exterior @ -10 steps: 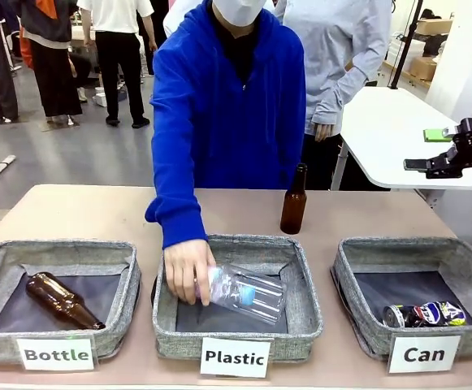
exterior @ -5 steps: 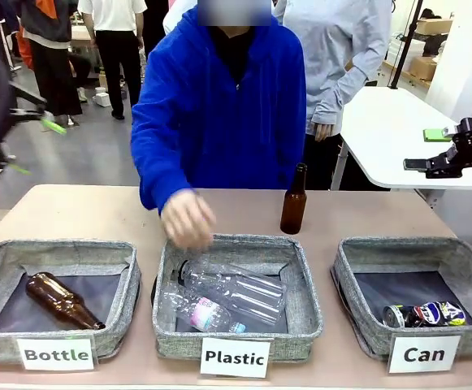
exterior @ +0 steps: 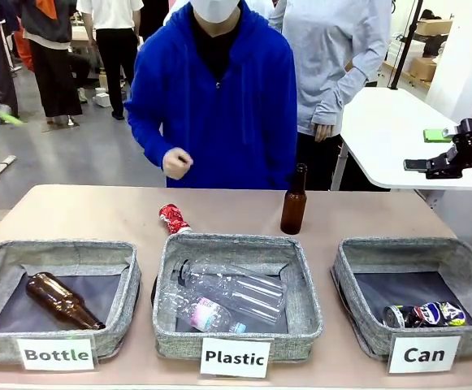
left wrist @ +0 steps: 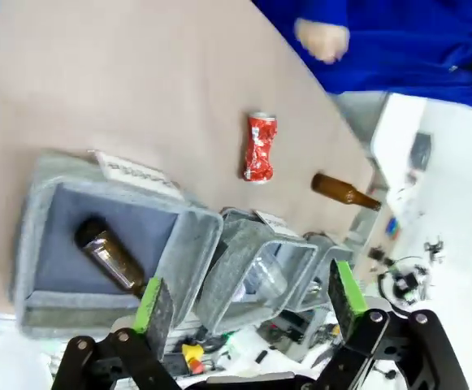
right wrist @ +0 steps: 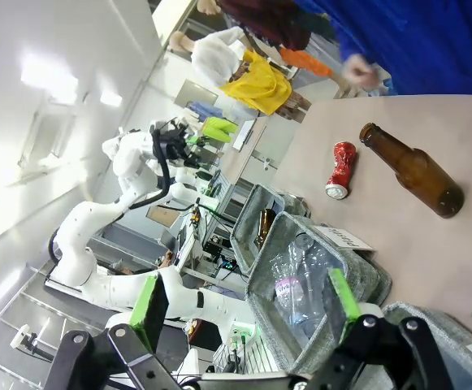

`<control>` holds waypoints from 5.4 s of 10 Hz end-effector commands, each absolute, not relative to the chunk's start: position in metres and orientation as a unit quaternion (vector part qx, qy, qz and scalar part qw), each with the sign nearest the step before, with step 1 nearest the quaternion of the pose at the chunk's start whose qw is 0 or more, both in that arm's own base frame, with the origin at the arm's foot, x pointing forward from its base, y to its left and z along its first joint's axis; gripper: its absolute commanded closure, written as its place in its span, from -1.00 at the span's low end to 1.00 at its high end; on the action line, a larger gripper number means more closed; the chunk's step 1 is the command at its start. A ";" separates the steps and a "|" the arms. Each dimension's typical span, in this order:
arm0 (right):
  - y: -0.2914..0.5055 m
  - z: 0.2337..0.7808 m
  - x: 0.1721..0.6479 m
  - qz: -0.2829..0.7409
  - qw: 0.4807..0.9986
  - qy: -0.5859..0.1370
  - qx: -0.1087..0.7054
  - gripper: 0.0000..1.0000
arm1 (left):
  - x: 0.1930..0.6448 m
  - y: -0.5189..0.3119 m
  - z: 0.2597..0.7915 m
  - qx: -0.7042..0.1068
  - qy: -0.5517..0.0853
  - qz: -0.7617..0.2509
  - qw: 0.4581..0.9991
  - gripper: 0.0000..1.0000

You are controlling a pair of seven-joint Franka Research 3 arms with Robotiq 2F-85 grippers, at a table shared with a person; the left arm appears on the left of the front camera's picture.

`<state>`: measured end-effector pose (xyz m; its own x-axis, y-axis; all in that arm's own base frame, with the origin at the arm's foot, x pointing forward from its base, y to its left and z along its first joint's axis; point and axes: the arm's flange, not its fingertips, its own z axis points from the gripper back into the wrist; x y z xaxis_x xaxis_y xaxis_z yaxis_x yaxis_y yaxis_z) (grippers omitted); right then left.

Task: Sort the can waste into the basket.
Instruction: Pick up the can waste from the table and place it in the right Fabric basket.

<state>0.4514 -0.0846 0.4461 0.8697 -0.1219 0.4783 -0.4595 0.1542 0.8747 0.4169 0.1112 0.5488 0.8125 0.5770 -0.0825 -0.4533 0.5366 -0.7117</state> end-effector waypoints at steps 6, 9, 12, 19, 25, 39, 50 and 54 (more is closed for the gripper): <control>-0.085 0.447 0.448 0.125 0.726 -0.229 0.637 -1.00 | 0.368 0.118 0.536 -0.411 -0.098 0.320 0.848 -1.00; -0.085 0.447 0.448 0.125 0.726 -0.229 0.637 -1.00 | 0.408 0.013 0.548 -0.287 -0.084 0.352 0.887 -1.00; -0.085 0.447 0.448 0.125 0.726 -0.229 0.637 -1.00 | 0.438 -0.082 0.539 -0.206 -0.083 0.292 0.930 -1.00; -0.085 0.447 0.448 0.125 0.726 -0.229 0.637 -1.00 | 0.460 -0.177 0.511 -0.177 -0.053 0.190 0.964 -1.00; -0.085 0.447 0.448 0.125 0.726 -0.229 0.637 -1.00 | 0.511 -0.225 0.481 -0.170 -0.079 0.136 0.973 -1.00; -0.085 0.447 0.448 0.125 0.726 -0.229 0.637 -1.00 | 0.457 0.042 0.529 -0.374 -0.020 0.106 0.921 -1.00; -0.085 0.447 0.448 0.125 0.726 -0.229 0.637 -1.00 | 0.259 0.267 0.466 -0.579 -0.141 0.173 0.784 -1.00; -0.085 0.447 0.448 0.125 0.726 -0.229 0.637 -1.00 | 0.304 0.202 0.490 -0.556 -0.113 0.177 0.804 -1.00</control>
